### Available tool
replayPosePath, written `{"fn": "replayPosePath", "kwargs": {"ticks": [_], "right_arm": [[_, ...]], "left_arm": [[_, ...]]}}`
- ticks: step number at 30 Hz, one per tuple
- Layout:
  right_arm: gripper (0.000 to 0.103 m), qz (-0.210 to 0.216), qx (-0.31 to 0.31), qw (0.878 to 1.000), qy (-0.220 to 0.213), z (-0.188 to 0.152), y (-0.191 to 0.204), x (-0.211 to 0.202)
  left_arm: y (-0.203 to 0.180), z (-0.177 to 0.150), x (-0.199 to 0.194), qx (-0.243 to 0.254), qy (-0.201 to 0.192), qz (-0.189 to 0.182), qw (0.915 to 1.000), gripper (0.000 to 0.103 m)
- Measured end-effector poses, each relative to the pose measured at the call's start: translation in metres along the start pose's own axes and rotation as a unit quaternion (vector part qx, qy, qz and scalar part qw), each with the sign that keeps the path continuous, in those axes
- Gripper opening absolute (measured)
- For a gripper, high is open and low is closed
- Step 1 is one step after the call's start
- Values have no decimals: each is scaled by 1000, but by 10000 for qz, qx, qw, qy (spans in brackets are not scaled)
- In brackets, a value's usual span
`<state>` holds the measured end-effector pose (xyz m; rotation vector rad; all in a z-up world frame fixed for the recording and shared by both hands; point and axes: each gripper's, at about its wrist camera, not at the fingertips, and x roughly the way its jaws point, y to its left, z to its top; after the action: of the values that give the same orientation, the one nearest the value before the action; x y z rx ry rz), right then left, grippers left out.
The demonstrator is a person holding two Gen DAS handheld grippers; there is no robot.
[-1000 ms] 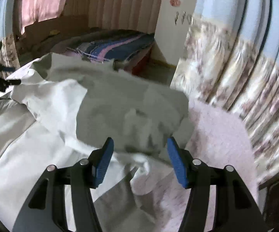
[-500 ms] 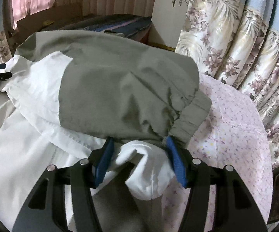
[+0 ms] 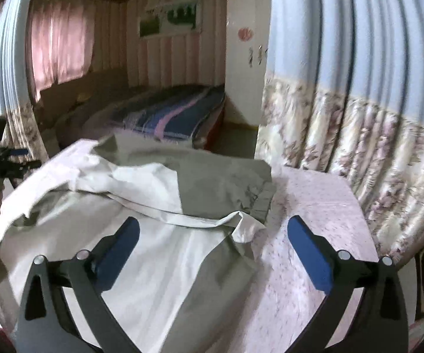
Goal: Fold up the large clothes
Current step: 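Smooth the folded jacket with the right gripper and release, then move both grippers over the jacket hem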
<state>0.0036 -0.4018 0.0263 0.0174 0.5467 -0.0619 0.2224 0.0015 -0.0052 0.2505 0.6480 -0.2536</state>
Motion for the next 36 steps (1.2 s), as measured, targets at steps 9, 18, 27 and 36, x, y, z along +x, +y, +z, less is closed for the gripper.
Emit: {"fn": "replayPosePath", "kwargs": {"ticks": [9, 18, 27, 36], "right_arm": [[101, -632, 417, 9971, -116, -47, 28, -54], [101, -1287, 552, 9899, -208, -100, 58, -93], [101, -1007, 898, 9907, -194, -148, 63, -107], [101, -959, 974, 9904, -218, -188, 69, -118]], "left_arm": [[2, -62, -90, -185, -260, 320, 9990, 100], [8, -127, -120, -634, -80, 260, 9976, 100], [-6, -172, -124, -625, 164, 246, 9976, 100], [-21, -199, -118, -621, 302, -4, 9976, 100]]}}
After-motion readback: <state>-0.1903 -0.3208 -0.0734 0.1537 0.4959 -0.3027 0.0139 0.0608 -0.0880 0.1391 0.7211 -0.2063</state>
